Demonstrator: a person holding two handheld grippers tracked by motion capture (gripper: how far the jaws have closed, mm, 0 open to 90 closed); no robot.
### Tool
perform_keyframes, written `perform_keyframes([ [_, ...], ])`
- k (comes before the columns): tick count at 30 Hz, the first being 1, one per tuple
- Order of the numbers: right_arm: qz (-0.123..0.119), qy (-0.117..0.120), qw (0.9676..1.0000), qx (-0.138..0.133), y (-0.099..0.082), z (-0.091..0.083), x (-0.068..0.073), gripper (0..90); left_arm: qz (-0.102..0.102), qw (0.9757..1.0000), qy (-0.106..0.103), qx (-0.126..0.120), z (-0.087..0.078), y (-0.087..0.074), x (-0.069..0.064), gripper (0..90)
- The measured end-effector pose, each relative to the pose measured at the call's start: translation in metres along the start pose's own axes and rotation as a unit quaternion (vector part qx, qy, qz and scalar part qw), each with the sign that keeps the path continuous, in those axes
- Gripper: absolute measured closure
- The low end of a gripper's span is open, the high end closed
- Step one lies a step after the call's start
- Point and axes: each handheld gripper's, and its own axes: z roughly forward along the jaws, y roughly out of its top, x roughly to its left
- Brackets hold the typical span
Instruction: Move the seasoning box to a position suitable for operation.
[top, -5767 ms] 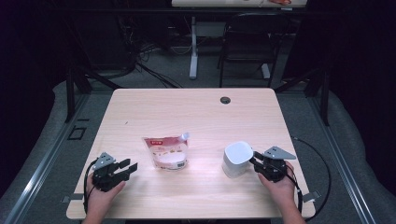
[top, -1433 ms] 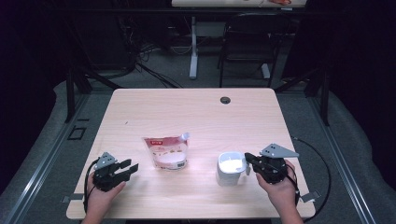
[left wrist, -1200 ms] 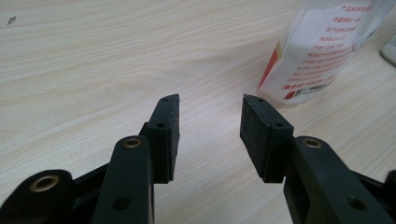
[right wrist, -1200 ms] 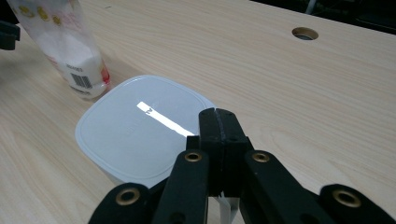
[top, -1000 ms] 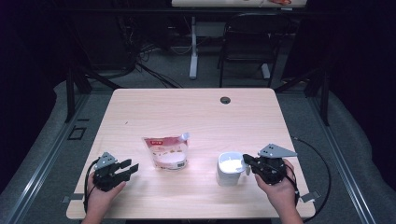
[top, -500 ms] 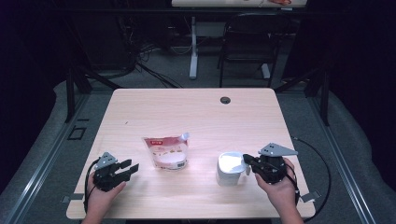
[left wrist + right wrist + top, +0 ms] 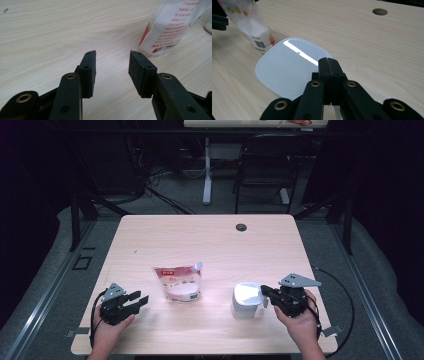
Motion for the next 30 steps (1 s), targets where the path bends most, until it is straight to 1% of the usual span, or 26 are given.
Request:
perform_keyframes([
  [14,0.021,0.012,0.9997,-0.008,-0.0030,-0.0004,-0.0045,90.0,0.000,1.0000,0.000,0.000,0.0001,0.0000,0.0000,57.6],
  [21,0.023,0.013,0.9996,-0.009,-0.0034,-0.0004,-0.0051,90.0,0.001,1.0000,0.000,0.001,0.0003,-0.0001,-0.0002,57.6],
  [24,0.028,0.016,0.9994,-0.012,-0.0038,-0.0003,-0.0058,90.0,0.000,1.0000,0.000,0.000,0.0001,-0.0001,-0.0002,57.6],
  [30,0.027,0.016,0.9995,-0.009,-0.0040,-0.0007,-0.0064,90.0,0.001,1.0000,0.001,0.000,0.0002,-0.0001,-0.0003,57.6],
])
